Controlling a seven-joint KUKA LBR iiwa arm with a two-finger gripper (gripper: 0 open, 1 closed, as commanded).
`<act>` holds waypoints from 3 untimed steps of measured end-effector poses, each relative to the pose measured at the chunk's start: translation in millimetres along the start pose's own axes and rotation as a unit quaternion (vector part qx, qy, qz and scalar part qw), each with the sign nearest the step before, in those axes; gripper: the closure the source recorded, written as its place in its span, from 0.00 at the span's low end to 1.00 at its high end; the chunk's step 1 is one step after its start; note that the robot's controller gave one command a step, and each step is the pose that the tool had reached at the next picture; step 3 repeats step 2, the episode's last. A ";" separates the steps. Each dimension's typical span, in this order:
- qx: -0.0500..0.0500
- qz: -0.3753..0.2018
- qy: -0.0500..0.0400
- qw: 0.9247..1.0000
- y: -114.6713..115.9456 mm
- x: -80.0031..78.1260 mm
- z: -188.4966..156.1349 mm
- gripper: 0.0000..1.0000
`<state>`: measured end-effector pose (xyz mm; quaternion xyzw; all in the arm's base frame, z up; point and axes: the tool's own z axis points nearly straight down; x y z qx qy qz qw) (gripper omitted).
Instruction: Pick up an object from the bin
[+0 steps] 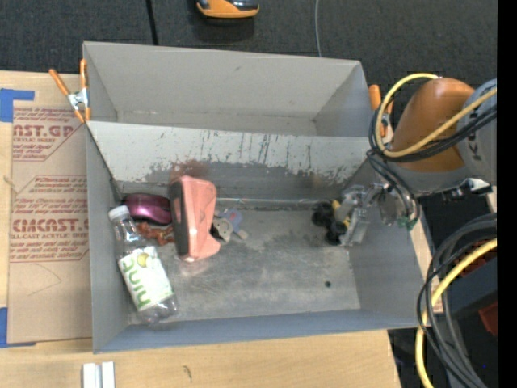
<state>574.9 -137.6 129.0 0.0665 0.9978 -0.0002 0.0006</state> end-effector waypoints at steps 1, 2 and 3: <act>-0.001 -0.002 0.000 1.000 16.4 -12.2 -68.8 1.00; 0.000 0.001 -0.002 1.000 20.0 3.7 -86.4 1.00; 0.000 0.001 -0.002 1.000 20.0 3.7 -86.4 1.00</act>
Offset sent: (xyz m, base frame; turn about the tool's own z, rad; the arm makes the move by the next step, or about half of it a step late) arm -0.0133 0.0207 0.0860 0.0084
